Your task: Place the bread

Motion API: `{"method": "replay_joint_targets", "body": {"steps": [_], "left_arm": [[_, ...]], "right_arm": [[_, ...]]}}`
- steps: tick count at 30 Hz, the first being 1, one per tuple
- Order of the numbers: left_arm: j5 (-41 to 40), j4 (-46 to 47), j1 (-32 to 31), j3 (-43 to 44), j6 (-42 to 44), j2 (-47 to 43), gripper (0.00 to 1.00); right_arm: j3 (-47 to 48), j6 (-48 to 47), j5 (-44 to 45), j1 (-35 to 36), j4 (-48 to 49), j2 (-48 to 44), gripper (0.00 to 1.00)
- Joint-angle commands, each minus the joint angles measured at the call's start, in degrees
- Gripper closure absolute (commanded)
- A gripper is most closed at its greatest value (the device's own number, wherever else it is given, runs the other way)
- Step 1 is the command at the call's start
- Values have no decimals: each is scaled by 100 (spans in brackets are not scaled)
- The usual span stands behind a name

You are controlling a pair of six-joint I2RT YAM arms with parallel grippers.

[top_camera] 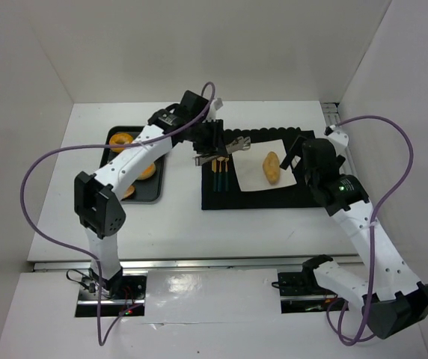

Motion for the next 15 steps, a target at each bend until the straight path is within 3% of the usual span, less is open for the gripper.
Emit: {"method": "replay_joint_targets", "body": {"steps": [1,6,10,15], "left_arm": [[-218,-86,242,-279,129,-406,52],[-526,-164,883,-946,77,-934,54],[-1762,-647,1446,-1027,217,-1057,54],[-2109,-710,2095,-1079,515,-1057,46]], "right_arm": [[36,-73,-162,-22,118,183,0],[36,-249,-865,-22,170,702,2],[36,-249,-998,-22,223,817,2],[36,-354,-998,-22,346,817,1]]}}
